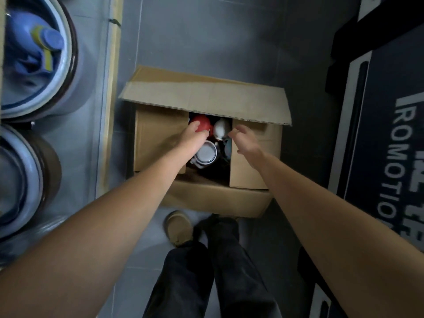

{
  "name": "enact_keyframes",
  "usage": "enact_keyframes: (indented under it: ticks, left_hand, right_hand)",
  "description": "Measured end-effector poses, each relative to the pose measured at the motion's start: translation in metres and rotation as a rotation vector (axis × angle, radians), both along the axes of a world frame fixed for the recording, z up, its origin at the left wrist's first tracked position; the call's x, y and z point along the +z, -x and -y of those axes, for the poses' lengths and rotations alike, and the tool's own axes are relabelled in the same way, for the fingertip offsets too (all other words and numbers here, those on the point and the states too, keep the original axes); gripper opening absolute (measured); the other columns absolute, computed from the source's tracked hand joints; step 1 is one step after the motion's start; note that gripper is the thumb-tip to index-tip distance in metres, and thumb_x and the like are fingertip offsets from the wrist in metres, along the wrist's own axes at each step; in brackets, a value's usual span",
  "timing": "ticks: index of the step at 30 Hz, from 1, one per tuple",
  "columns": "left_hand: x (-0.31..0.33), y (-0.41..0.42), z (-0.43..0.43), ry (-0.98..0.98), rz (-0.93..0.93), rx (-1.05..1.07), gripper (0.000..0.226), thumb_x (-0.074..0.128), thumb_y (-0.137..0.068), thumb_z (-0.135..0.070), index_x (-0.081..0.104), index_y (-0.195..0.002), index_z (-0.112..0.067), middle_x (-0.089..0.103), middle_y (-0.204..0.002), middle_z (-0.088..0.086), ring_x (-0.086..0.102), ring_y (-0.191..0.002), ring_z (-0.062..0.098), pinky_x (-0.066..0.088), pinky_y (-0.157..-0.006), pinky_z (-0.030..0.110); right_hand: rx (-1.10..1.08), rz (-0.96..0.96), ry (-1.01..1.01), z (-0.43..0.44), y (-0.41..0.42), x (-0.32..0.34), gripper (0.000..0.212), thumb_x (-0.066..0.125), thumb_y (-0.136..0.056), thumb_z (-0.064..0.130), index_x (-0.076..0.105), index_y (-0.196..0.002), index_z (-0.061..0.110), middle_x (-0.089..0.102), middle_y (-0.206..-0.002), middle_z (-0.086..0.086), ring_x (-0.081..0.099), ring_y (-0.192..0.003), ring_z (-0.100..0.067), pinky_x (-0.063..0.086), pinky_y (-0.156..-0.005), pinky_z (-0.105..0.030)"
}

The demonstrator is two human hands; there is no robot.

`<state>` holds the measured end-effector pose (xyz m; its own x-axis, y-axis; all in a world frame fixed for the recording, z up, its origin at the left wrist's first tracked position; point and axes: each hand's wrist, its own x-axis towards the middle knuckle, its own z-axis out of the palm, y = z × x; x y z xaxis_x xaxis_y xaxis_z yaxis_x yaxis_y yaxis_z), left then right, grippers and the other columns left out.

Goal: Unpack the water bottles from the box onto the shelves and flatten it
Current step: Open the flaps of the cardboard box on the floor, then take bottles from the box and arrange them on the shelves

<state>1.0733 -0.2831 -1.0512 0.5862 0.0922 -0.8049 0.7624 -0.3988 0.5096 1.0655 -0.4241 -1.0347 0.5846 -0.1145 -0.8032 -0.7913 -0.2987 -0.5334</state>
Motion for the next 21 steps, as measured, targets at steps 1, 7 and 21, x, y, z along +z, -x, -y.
enact_keyframes:
  ticks: [1, 7, 21]
  left_hand:
    - [-0.001, -0.002, 0.002, -0.017, 0.011, 0.002, 0.056, 0.051, -0.093, -0.019, 0.033, -0.145, -0.017, 0.039, -0.149, 0.004, 0.04, -0.134, 0.02, 0.029, -0.105, 0.023]
    - [0.019, -0.027, 0.007, -0.039, 0.067, -0.026, 0.054, 0.051, -0.089, -0.013, 0.039, -0.142, -0.016, 0.042, -0.146, 0.005, 0.043, -0.131, 0.021, 0.033, -0.11, 0.03]
    - [0.003, -0.163, 0.024, -0.45, 0.254, -0.677, 0.075, 0.052, -0.088, -0.028, 0.012, -0.151, -0.02, 0.004, -0.16, 0.003, 0.011, -0.146, 0.029, 0.016, -0.117, 0.043]
  right_hand:
    - [0.018, 0.025, 0.005, 0.003, -0.003, 0.0, 0.04, 0.047, -0.093, 0.01, 0.047, -0.133, 0.005, 0.05, -0.11, -0.003, 0.047, -0.1, -0.016, 0.041, -0.085, -0.03]
    - [0.171, 0.107, 0.082, 0.024, -0.029, 0.016, 0.048, 0.05, -0.091, 0.007, 0.044, -0.139, 0.006, 0.045, -0.141, -0.008, 0.041, -0.131, -0.02, 0.026, -0.098, -0.015]
    - [0.332, 0.223, 0.231, 0.038, -0.134, -0.022, 0.064, 0.051, -0.092, 0.017, 0.024, -0.15, 0.017, 0.009, -0.161, -0.002, 0.013, -0.147, -0.019, 0.013, -0.115, -0.026]
